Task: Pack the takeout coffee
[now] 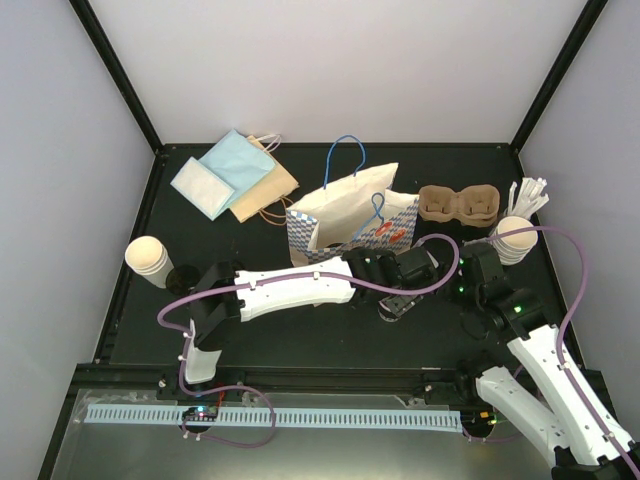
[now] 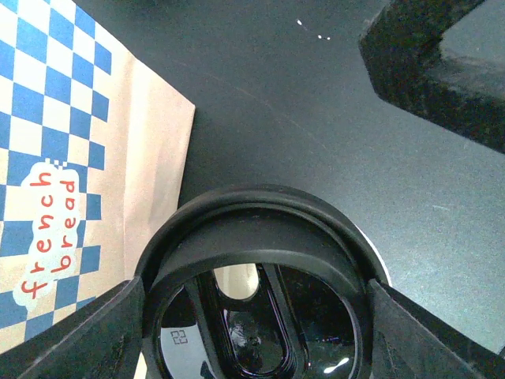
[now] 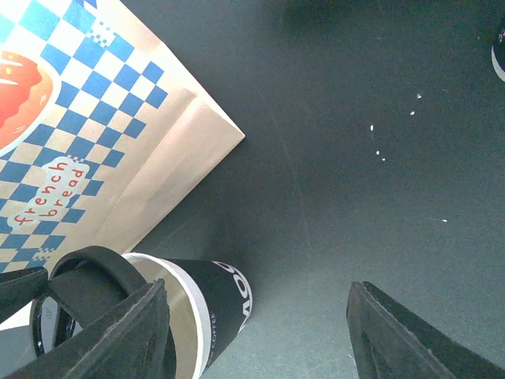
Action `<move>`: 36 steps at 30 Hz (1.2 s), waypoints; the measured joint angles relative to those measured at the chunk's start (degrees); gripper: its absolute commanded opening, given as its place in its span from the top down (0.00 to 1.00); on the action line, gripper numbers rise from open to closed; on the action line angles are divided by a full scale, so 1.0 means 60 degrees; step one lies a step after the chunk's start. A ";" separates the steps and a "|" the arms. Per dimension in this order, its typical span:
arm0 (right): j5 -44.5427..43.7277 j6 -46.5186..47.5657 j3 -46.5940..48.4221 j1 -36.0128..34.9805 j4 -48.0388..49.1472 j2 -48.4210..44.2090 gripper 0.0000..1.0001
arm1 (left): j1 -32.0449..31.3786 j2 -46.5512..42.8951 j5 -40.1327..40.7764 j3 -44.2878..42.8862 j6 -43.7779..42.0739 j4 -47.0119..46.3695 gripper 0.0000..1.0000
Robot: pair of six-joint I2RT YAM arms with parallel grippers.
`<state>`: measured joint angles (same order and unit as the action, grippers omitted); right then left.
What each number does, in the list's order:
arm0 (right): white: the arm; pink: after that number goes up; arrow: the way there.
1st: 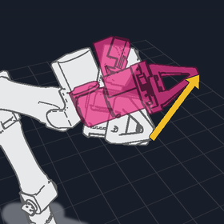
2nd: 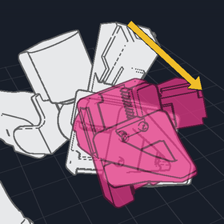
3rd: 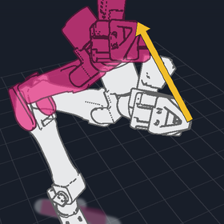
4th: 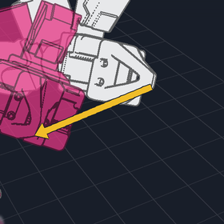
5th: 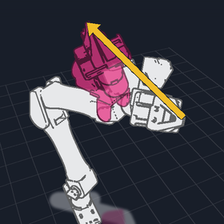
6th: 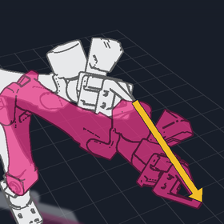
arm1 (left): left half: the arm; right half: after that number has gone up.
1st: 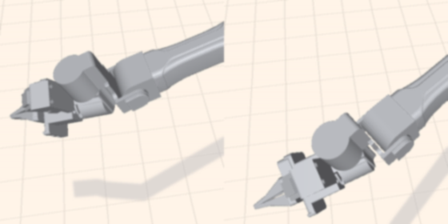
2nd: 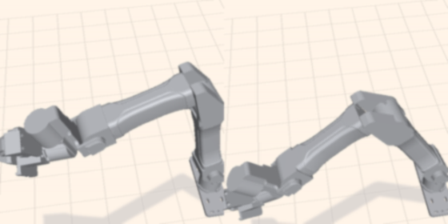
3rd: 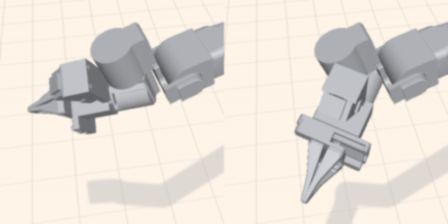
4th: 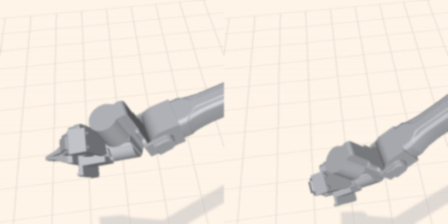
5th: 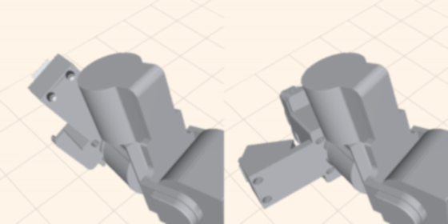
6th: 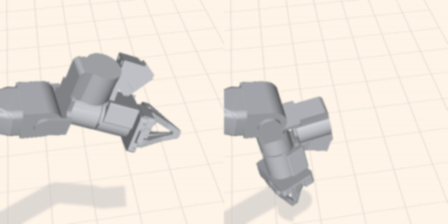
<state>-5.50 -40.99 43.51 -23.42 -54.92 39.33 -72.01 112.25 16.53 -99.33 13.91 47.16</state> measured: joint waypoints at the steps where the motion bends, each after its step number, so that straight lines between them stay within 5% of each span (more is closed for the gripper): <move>1: 0.0000 0.0000 0.0000 0.0000 0.0000 0.0000 0.35 | 0.0000 0.0004 0.0000 -0.0004 0.0000 0.0000 0.31; 36: -0.0106 0.0000 -0.0025 0.0011 -0.0178 0.0000 0.36 | 0.0011 0.0357 -0.0266 -0.0761 0.0106 0.0885 0.31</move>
<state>-6.13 -40.99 43.35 -23.35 -55.99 39.33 -71.94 114.39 14.94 -103.90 14.55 52.47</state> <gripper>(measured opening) 0.645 0.750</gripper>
